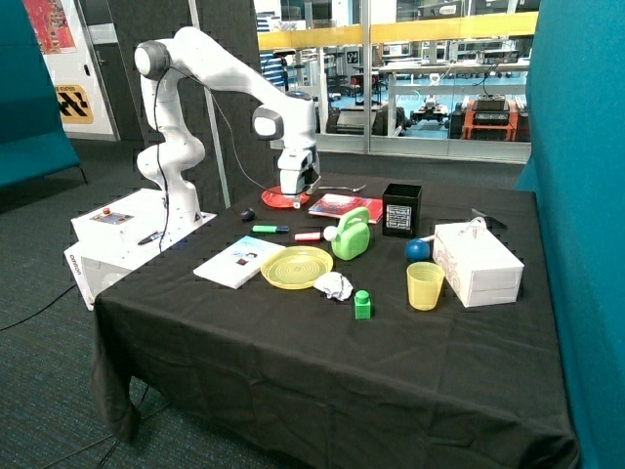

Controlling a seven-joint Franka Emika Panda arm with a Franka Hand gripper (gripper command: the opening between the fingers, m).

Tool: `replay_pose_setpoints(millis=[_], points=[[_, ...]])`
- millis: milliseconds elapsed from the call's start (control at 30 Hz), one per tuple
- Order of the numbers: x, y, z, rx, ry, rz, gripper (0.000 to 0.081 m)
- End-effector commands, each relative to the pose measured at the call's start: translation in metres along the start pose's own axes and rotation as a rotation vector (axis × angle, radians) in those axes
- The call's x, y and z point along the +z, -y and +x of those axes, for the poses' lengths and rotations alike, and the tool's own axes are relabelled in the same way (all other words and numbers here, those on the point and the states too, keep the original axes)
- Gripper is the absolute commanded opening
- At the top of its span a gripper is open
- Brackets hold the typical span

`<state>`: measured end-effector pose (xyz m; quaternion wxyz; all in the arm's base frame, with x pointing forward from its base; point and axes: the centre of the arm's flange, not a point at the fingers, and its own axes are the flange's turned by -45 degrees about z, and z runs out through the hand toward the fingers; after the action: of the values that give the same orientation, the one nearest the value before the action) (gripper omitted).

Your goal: Put a highlighter on each book

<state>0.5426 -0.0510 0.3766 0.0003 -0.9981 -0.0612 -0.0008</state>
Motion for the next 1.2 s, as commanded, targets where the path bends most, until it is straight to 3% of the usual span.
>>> replay_pose_setpoints(millis=[0,433,733,1167], points=[[0.019,-0.001,0.021,-0.031,0.0017,-0.0004,0.0273],[0.034,0.001,0.031,-0.062,0.0017,-0.0004,0.0321],[0.042,0.01,0.038,-0.181,0.0017,-0.0003,0.0446],[0.053,0.011,0.035,-0.201,0.0017,-0.0002,0.0542]])
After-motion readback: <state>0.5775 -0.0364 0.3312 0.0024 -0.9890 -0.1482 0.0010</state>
